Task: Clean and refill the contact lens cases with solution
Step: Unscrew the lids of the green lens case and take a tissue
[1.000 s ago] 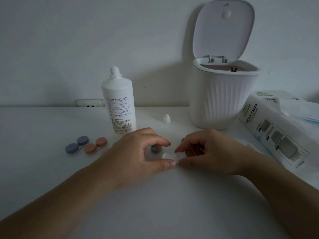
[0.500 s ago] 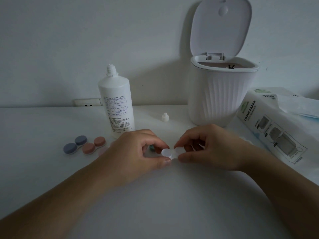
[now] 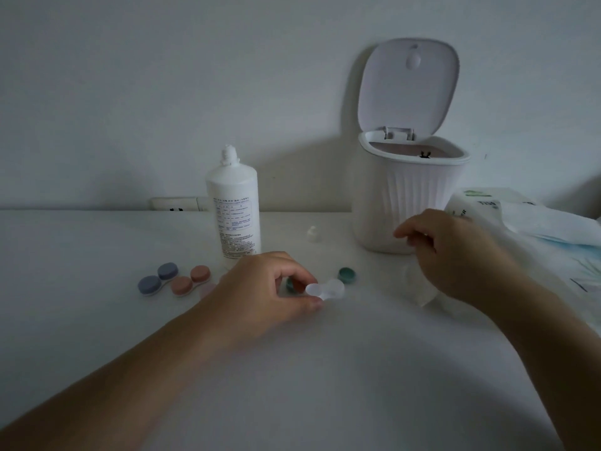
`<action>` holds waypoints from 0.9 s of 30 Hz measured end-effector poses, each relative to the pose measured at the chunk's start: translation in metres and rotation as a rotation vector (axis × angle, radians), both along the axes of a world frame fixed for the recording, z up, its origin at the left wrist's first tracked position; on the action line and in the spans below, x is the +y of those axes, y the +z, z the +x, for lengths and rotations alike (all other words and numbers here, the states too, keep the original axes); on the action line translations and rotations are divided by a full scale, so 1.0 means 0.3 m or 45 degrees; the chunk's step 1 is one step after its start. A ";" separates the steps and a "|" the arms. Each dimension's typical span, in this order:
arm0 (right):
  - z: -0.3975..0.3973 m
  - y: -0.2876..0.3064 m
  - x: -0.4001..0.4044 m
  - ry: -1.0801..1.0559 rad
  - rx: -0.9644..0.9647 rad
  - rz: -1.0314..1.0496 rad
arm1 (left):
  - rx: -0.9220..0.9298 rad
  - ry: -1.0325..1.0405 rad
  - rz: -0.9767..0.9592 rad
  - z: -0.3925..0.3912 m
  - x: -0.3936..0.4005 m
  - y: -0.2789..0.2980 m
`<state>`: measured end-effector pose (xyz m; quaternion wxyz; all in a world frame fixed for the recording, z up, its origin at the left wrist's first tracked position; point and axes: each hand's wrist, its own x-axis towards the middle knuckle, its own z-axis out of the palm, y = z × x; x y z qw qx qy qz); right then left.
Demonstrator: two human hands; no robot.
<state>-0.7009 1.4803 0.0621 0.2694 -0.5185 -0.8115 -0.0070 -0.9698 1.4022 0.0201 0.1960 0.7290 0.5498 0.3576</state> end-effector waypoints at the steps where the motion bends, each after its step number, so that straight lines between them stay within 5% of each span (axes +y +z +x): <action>1: 0.011 0.007 -0.003 -0.094 -0.103 -0.049 | 0.001 0.003 -0.002 -0.001 0.002 -0.001; 5: 0.027 0.015 -0.032 -0.303 -0.448 -0.340 | 0.011 0.003 -0.002 -0.003 0.011 -0.005; 15: 0.108 0.012 -0.087 -0.050 -0.526 -0.725 | 0.029 0.021 0.000 -0.009 0.022 -0.012; 21: 0.071 -0.042 -0.070 -0.082 -0.371 -0.384 | -0.033 0.049 -0.014 0.013 0.024 0.018; 27: 0.057 -0.053 -0.038 -0.085 -0.240 -0.365 | -0.139 0.054 -0.053 0.034 0.040 0.122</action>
